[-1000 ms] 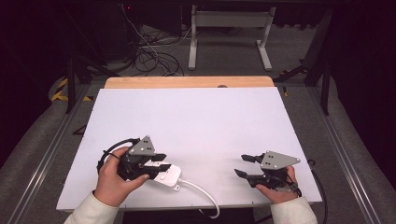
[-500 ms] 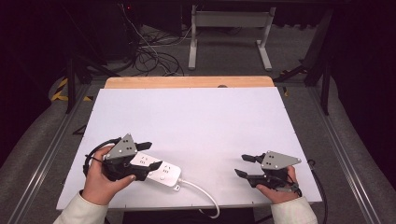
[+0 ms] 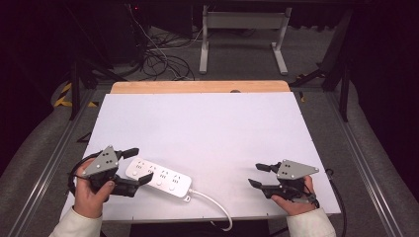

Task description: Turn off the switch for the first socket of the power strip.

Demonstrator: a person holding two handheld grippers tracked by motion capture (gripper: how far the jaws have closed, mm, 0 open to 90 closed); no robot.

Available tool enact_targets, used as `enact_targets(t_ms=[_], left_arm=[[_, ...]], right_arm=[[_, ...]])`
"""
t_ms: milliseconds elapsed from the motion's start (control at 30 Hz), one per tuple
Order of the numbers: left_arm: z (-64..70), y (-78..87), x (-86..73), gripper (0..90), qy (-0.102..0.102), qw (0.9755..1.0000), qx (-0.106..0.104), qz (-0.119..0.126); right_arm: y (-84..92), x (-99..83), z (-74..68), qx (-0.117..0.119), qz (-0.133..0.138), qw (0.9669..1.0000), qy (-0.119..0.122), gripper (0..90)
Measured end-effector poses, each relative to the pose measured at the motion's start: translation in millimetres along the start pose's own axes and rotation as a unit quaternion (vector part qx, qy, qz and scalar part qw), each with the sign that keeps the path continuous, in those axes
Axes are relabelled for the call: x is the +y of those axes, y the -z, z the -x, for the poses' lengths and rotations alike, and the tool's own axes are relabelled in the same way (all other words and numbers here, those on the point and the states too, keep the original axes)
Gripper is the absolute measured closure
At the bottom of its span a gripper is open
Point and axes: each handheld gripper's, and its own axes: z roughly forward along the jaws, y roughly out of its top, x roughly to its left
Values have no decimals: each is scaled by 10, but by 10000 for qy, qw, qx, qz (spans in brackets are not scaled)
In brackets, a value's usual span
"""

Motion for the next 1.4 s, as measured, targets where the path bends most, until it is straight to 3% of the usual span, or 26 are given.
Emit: enact_targets(t_ms=[133, 300, 467, 600, 800, 967, 1100, 1233, 1400], left_arm=[[-52, 79, -163, 74, -11, 9997, 17, 250], [-95, 131, -328, 53, 119, 9994, 149, 289], [-121, 141, -462, 45, 206, 9992, 244, 232], [-136, 144, -562, 38, 424, 9985, 267, 215], [-153, 129, -703, 41, 244, 9985, 490, -54], [-117, 105, -769, 41, 84, 9984, 529, -194], [-98, 101, -799, 41, 155, 9984, 519, -136], [-90, 86, -784, 41, 400, 9981, 467, -5], [-80, 91, -757, 36, 439, 9978, 499, 60]], right_arm=[[1, 1, -2, -3, 12, 10000, -1, 431], [1, 1, -3, -7, 20, 10000, 14, 425], [5, 2, -3, -31, 40, 10000, 46, 405], [9, 0, -3, -54, 74, 10000, 33, 370], [32, -4, -9, -90, 169, 9998, 12, 340], [31, -6, -16, -58, 193, 9998, 19, 317], [26, -6, -24, -66, 178, 9998, 41, 300], [15, -6, -22, -61, 170, 9998, 32, 288], [11, -4, -24, -71, 162, 9998, 28, 288]])
